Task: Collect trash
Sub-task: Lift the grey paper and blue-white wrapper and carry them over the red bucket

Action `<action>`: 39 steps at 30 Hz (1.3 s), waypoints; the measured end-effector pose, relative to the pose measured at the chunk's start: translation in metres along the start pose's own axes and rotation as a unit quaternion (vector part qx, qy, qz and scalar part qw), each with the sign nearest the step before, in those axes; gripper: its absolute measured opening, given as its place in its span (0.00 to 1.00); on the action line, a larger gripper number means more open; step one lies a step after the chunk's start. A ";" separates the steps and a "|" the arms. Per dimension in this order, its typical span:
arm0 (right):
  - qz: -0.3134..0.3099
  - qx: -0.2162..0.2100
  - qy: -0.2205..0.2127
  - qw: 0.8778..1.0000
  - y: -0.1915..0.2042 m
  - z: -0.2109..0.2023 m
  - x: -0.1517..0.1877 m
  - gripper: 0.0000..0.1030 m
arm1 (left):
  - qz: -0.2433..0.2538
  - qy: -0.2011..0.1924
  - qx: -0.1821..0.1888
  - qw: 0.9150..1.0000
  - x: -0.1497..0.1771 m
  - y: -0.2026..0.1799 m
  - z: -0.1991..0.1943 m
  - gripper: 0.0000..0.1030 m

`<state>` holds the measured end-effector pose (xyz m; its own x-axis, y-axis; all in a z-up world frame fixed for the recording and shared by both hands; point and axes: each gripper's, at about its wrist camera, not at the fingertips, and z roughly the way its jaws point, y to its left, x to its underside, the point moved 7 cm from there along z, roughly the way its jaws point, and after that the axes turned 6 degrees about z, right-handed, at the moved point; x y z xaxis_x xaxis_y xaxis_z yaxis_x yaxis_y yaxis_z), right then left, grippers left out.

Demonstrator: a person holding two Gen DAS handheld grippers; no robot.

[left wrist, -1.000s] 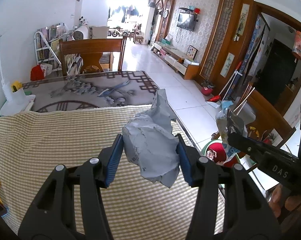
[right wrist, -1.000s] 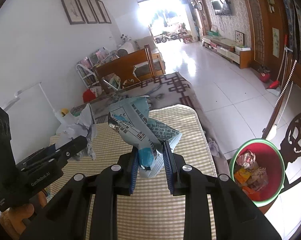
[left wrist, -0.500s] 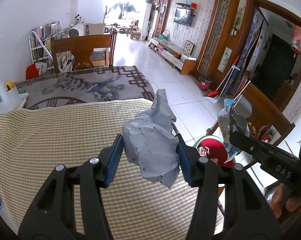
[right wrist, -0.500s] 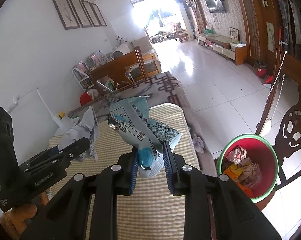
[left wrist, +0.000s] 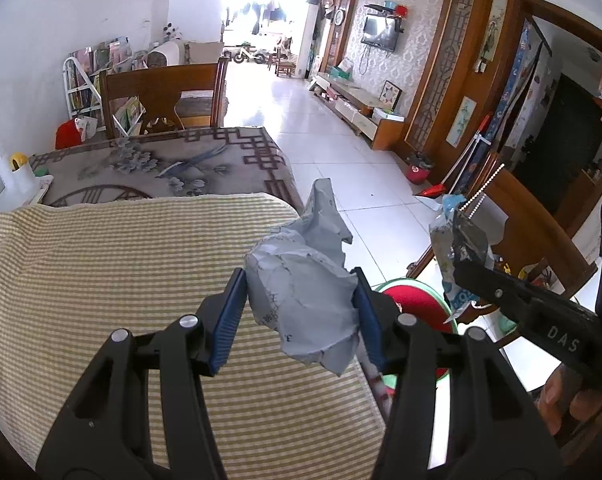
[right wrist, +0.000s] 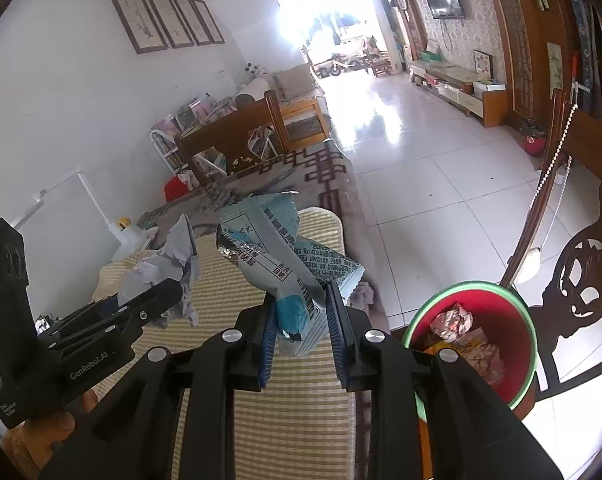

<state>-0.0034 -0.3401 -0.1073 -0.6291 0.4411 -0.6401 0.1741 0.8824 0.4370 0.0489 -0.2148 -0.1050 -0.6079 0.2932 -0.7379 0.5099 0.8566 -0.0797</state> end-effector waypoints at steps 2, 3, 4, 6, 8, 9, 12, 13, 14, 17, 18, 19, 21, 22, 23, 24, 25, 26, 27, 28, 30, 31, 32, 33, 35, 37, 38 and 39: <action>0.001 -0.003 0.002 1.000 -0.006 -0.001 -0.001 0.23 | 0.000 0.001 -0.004 1.000 -0.001 -0.007 0.001 0.49; 0.002 -0.006 0.004 1.000 -0.011 -0.002 -0.002 0.23 | 0.000 0.002 -0.006 1.000 -0.002 -0.011 0.002 0.49; 0.002 -0.007 0.006 1.000 -0.015 -0.002 -0.003 0.23 | 0.000 0.003 -0.007 1.000 -0.002 -0.015 0.003 0.49; 0.004 -0.009 0.007 1.000 -0.023 -0.005 -0.004 0.23 | 0.000 0.004 -0.008 1.000 -0.004 -0.022 0.006 0.49; 0.005 -0.009 0.007 1.000 -0.032 -0.008 -0.005 0.23 | 0.000 0.006 -0.009 1.000 -0.004 -0.031 0.009 0.49; 0.007 -0.009 0.007 1.000 -0.035 -0.009 -0.006 0.23 | 0.000 0.007 -0.008 1.000 -0.004 -0.037 0.010 0.49; 0.012 -0.006 0.004 1.000 -0.047 -0.015 -0.008 0.23 | 0.004 0.010 -0.003 1.000 -0.006 -0.052 0.016 0.49; 0.015 -0.004 0.003 1.000 -0.053 -0.018 -0.009 0.23 | 0.006 0.011 0.000 1.000 -0.006 -0.059 0.018 0.49; 0.017 -0.003 0.001 1.000 -0.057 -0.020 -0.010 0.23 | 0.008 0.012 0.002 1.000 -0.007 -0.065 0.019 0.49; 0.025 0.004 -0.002 1.000 -0.072 -0.027 -0.013 0.23 | 0.013 0.014 0.010 1.000 -0.009 -0.082 0.026 0.49; 0.027 0.005 -0.003 1.000 -0.077 -0.029 -0.013 0.23 | 0.016 0.015 0.014 1.000 -0.010 -0.089 0.028 0.49; 0.030 0.009 -0.005 1.000 -0.083 -0.032 -0.014 0.23 | 0.018 0.016 0.016 1.000 -0.010 -0.091 0.031 0.49; 0.036 0.015 -0.008 0.999 -0.093 -0.037 -0.015 0.23 | 0.023 0.018 0.023 0.999 -0.011 -0.102 0.035 0.49; 0.038 0.017 -0.008 0.999 -0.097 -0.038 -0.016 0.23 | 0.025 0.020 0.027 0.999 -0.011 -0.108 0.038 0.49; 0.041 0.020 -0.010 0.999 -0.102 -0.040 -0.016 0.23 | 0.028 0.021 0.031 0.999 -0.012 -0.113 0.040 0.49; 0.044 0.023 -0.011 0.999 -0.107 -0.041 -0.018 0.23 | 0.031 0.022 0.034 0.999 -0.011 -0.119 0.043 0.49; 0.049 0.028 -0.013 0.998 -0.113 -0.044 -0.018 0.23 | 0.033 0.023 0.036 0.999 -0.011 -0.122 0.045 0.49; 0.052 0.030 -0.014 0.998 -0.118 -0.045 -0.018 0.23 | 0.034 0.024 0.040 0.998 -0.011 -0.126 0.047 0.49; 0.056 0.034 -0.015 0.998 -0.123 -0.046 -0.018 0.23 | 0.036 0.026 0.045 0.998 -0.010 -0.131 0.051 0.49; 0.060 0.038 -0.015 0.997 -0.128 -0.047 -0.019 0.23 | 0.037 0.028 0.047 0.998 -0.009 -0.133 0.053 0.49; 0.066 0.043 -0.015 0.997 -0.137 -0.048 -0.019 0.23 | 0.039 0.036 0.054 0.997 -0.007 -0.142 0.061 0.49; 0.070 0.047 -0.014 0.996 -0.142 -0.048 -0.018 0.23 | 0.040 0.040 0.058 0.997 -0.005 -0.146 0.064 0.49; 0.074 0.051 -0.012 0.996 -0.147 -0.047 -0.016 0.23 | 0.042 0.044 0.060 0.996 -0.005 -0.149 0.067 0.49; 0.077 0.054 -0.010 0.996 -0.152 -0.047 -0.015 0.23 | 0.044 0.048 0.063 0.996 -0.003 -0.153 0.071 0.49; 0.083 0.059 -0.007 0.995 -0.162 -0.046 -0.013 0.23 | 0.045 0.054 0.069 0.995 -0.001 -0.158 0.077 0.49; 0.086 0.064 -0.003 0.994 -0.167 -0.045 -0.012 0.23 | 0.048 0.063 0.073 0.994 0.002 -0.163 0.085 0.49; 0.087 0.067 -0.001 0.994 -0.171 -0.043 -0.011 0.23 | 0.048 0.068 0.075 0.994 0.005 -0.165 0.089 0.49; 0.090 0.072 0.003 0.993 -0.175 -0.041 -0.009 0.23 | 0.047 0.074 0.076 0.993 0.007 -0.167 0.095 0.49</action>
<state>-0.0597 -0.5054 -0.1522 -0.5821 0.5926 -0.5567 0.3896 0.8042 0.4488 0.0177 -0.3959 -0.1608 -0.6299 0.4386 -0.6410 0.6479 0.7518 -0.1223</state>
